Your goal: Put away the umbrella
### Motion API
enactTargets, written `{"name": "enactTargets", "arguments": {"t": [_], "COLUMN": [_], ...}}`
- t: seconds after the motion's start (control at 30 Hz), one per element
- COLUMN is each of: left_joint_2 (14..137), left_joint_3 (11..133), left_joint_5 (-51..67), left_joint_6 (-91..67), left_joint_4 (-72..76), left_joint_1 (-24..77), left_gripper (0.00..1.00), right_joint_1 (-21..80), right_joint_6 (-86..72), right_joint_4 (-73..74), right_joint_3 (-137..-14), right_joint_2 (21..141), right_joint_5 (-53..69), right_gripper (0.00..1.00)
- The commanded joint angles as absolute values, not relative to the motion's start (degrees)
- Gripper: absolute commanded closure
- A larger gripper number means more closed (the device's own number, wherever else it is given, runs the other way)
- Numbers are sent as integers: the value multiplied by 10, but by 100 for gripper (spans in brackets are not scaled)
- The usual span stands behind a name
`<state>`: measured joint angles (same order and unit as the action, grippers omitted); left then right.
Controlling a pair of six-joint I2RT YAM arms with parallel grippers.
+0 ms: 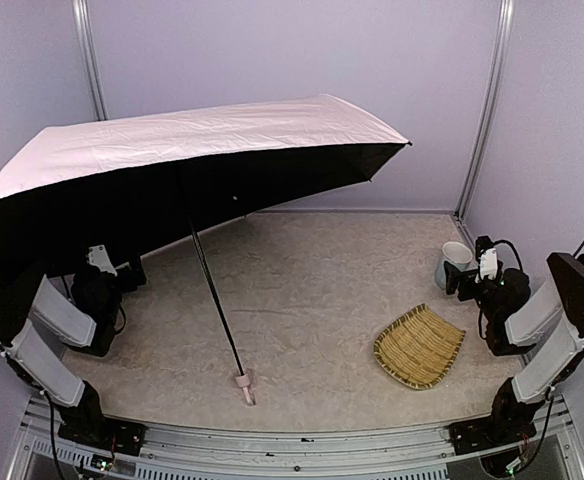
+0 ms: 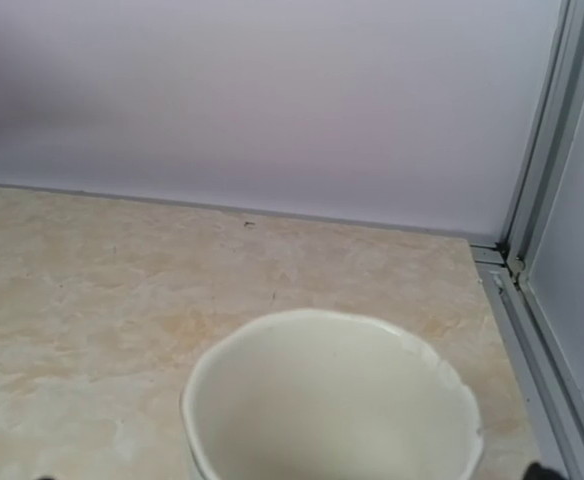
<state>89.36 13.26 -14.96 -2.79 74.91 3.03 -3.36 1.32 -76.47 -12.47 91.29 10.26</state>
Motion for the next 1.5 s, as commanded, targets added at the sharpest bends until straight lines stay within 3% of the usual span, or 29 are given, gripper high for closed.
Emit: {"name": "enactTargets", "arguments": {"t": [0.0,0.33,0.43,0.67,0.93,1.07,1.3,1.47], "left_joint_2": [892,887,821,663,517,479,573,681], "left_joint_3": [135,137,145,123,174,142,112,114], "left_joint_5": [-144,-114,-95,-162,-199,-115,-49,-31], "left_joint_6": [-31,-29,9,63,-75,-136,-248,-286], "left_joint_4": [752,748,684,634,377,389,505,614], "left_joint_1": [27,20,43,185,356,417,421,426], "left_gripper": [1,1,1,3,13,10,6,12], "right_joint_1": [-26,-27,-26,-26,-21,4,56,85], "right_joint_6": [17,24,37,10,-61,-72,-79,-76], "right_joint_4": [-763,-763,-703,-540,-433,-413,-401,-390], "right_joint_3": [-131,-130,-149,-213,-278,-290,-298,-301], "right_joint_2": [906,901,874,775,722,707,680,679], "right_joint_5": [98,121,154,150,274,293,292,283], "right_gripper": [0,0,0,0,1,4,5,5]}}
